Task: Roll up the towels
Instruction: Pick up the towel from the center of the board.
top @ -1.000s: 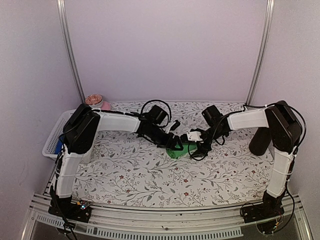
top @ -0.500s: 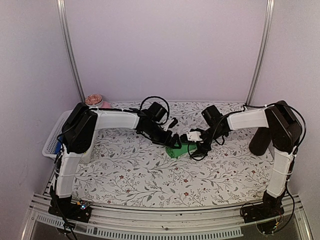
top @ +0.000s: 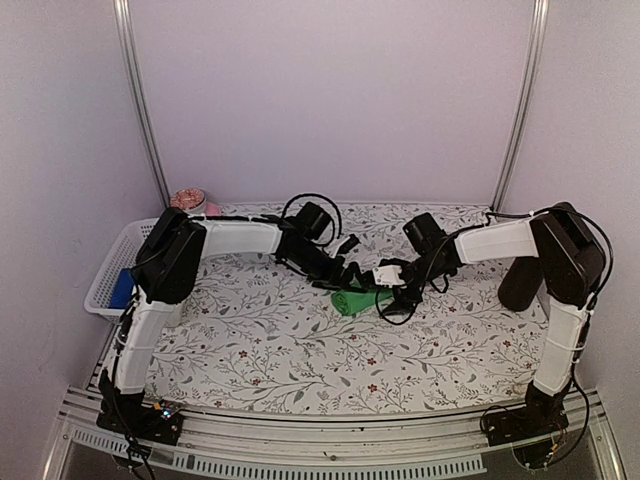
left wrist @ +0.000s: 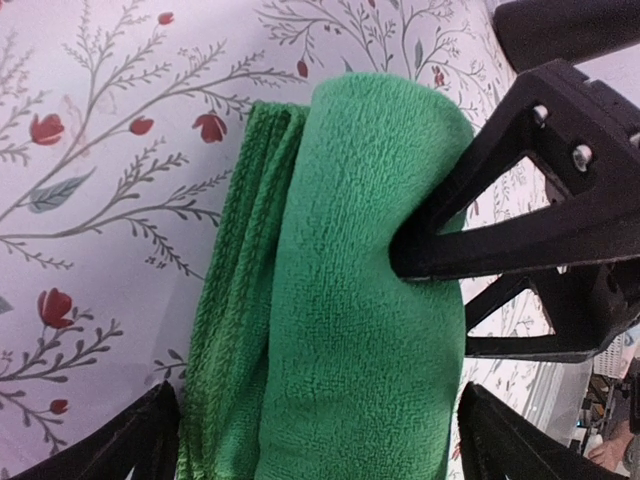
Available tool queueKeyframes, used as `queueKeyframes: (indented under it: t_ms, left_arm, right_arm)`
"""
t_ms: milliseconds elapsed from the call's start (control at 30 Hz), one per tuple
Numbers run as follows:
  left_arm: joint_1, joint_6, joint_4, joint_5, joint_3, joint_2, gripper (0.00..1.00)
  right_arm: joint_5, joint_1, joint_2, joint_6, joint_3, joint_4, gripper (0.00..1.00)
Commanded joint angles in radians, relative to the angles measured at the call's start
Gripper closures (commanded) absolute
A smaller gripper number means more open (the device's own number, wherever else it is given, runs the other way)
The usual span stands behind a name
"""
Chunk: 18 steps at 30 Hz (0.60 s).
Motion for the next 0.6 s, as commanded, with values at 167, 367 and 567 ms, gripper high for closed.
queueKeyframes:
  t_ms: [167, 367, 567]
  left_arm:
    - [-0.033, 0.012, -0.133, 0.029, -0.019, 0.1, 0.11]
    - [-0.035, 0.001, -0.134, 0.012, -0.016, 0.114, 0.37]
    - [-0.035, -0.005, -0.135, 0.007, 0.013, 0.12, 0.77]
  right_arm:
    - [0.066, 0.008, -0.007, 0.003, -0.063, -0.046, 0.13]
    - [0.075, 0.011, -0.029, -0.004, -0.085, -0.028, 0.13]
    - [0.084, 0.013, -0.044, -0.003, -0.095, -0.009, 0.13]
